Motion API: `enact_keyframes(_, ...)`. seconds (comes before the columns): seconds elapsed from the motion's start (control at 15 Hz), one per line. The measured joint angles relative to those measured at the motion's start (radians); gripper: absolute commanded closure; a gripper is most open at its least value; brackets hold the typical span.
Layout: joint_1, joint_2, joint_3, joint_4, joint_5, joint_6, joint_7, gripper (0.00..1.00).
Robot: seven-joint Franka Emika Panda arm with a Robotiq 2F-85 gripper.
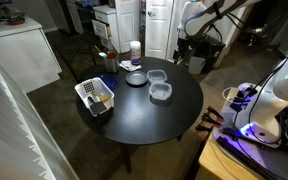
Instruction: Get the lunch box to the right from the table and put it in the lunch box to the left
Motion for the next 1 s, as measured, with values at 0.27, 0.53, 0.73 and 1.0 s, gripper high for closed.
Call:
enact_keyframes(0.27, -0.002, 0.219, -0.019, 0.112, -0.052, 0.091, 0.049, 0.00)
enact_keyframes(0.53, 0.000, 0.363, -0.038, 0.213, -0.094, 0.106, 0.080, 0.00)
enact_keyframes(0.73, 0.000, 0.433, -0.054, 0.272, -0.110, 0.106, 0.081, 0.00)
enact_keyframes(1.0, -0.016, 0.499, -0.075, 0.347, -0.123, 0.106, 0.077, 0.00)
